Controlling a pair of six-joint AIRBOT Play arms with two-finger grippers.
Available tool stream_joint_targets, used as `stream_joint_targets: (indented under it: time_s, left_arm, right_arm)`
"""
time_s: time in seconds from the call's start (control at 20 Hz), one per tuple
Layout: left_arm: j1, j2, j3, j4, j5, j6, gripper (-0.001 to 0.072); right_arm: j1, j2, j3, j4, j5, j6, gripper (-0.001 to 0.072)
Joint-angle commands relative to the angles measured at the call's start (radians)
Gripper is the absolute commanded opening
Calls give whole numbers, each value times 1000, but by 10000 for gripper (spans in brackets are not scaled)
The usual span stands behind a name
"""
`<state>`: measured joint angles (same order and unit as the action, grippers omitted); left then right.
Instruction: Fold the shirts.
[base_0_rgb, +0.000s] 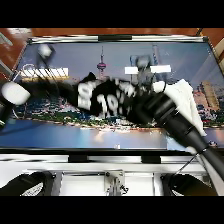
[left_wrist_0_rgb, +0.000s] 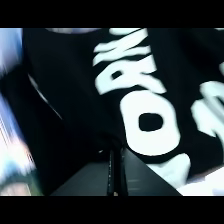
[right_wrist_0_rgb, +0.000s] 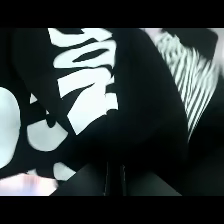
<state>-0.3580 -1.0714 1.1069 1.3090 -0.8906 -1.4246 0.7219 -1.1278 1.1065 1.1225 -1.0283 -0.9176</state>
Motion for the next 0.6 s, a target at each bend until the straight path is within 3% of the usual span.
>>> stream_joint_targets:
  time_s: [0.0, 0.1, 0.15, 0.2, 0.25, 0.35, 0.4, 0.5, 0.55]
  left_arm:
    - [-126, 60, -275, 151, -32, -204, 54]
    - [-174, 120, -345, 150, -75, -277, 57]
    - [-190, 147, -358, 150, -127, -300, 59]
    - [-199, 169, -361, 149, -186, -299, 75]
    - [-200, 194, -361, 149, -243, -298, 198]
    - [-194, 255, -360, 154, -316, -298, 643]
    - [-185, 290, -351, 157, -323, -297, 714]
    - [-150, 342, -312, 166, -261, -290, 710]
    - [-118, 344, -287, 166, -204, -291, 696]
  right_arm:
    - [160, 18, -180, 59, -161, 161, 78]
    - [238, 31, -187, 84, -187, 200, 129]
    - [265, 46, -187, 108, -200, 208, 304]
    - [280, 67, -187, 142, -208, 208, 419]
    - [285, 93, -187, 173, -219, 208, 463]
    - [282, 175, -187, 195, -240, 206, 464]
    - [271, 222, -187, 171, -231, 206, 464]
    - [206, 314, -178, 76, -130, 207, 547]
    - [140, 336, -155, 40, -30, 207, 547]
